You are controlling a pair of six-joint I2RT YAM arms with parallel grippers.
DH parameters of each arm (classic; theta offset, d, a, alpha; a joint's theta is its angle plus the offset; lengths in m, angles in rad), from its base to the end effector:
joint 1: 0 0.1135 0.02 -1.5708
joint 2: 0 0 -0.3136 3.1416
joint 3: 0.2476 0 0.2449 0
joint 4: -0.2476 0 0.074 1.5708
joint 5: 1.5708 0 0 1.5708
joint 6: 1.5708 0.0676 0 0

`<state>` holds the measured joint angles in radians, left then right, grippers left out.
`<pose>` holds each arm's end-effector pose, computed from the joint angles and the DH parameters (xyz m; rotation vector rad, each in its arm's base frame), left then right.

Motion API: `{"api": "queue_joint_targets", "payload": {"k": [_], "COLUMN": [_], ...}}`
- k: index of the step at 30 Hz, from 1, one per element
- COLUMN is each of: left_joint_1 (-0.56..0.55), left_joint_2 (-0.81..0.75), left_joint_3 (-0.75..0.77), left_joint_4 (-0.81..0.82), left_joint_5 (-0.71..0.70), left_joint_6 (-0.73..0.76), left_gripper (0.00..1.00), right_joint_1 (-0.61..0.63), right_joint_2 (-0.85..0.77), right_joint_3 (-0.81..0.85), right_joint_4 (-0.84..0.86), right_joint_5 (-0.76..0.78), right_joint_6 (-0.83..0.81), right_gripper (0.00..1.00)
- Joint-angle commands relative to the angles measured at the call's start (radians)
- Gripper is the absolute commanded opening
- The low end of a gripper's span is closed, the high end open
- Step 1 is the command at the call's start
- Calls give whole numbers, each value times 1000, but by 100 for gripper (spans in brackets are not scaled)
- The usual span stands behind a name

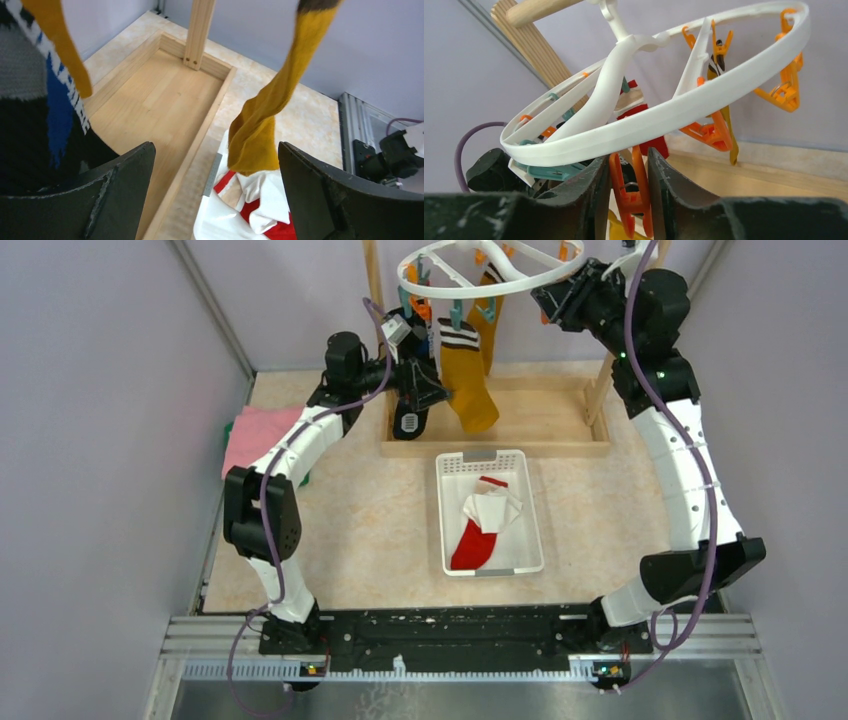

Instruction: Remove the socks clipped to the hanger

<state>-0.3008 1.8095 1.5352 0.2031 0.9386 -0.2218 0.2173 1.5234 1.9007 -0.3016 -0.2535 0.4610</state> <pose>0.4161 -0.1862 0.4036 0.8066 1.5467 -1.1522 0.3311 0.0905 0.5806 -0.0227 1.5417 0.7318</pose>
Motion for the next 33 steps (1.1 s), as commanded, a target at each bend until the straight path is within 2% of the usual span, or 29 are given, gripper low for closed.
{"api": "queue_joint_targets", "payload": {"k": [1, 4, 8, 11, 13, 17, 22, 25, 28, 33], "left_joint_1": [1, -1, 0, 0, 0, -1, -8, -22, -43, -58], "left_joint_2": [-20, -11, 34, 40, 33, -23, -104, -133, -158, -187], "left_joint_3": [-18, 0, 68, 70, 63, 6, -56, -59, -56, -60], "left_joint_4": [151, 180, 152, 166, 160, 142, 79, 43, 20, 14], "left_joint_5": [142, 136, 139, 155, 161, 121, 40, 41, 45, 22], "left_joint_6": [-71, -90, -99, -132, -144, -144, -174, -205, -221, -263], "left_gripper": [97, 88, 53, 18, 4, 0, 0, 0, 0, 0], "right_joint_1": [-15, -15, -15, -15, -15, -7, 76, 142, 185, 227], "right_joint_2": [-3, -26, -47, -53, -59, -108, -203, -259, -289, -239], "right_joint_3": [-61, -129, -157, -144, -145, -235, -389, -492, -581, -528], "right_joint_4": [67, 99, 116, 99, 90, 126, 174, 242, 359, 430], "right_joint_5": [-5, -2, 6, 7, 4, -20, 44, 44, -31, -119], "right_joint_6": [49, 62, 66, 53, 45, 57, 28, 26, 50, 35], "right_gripper": [33, 34, 39, 51, 62, 83, 94, 95, 95, 94]}}
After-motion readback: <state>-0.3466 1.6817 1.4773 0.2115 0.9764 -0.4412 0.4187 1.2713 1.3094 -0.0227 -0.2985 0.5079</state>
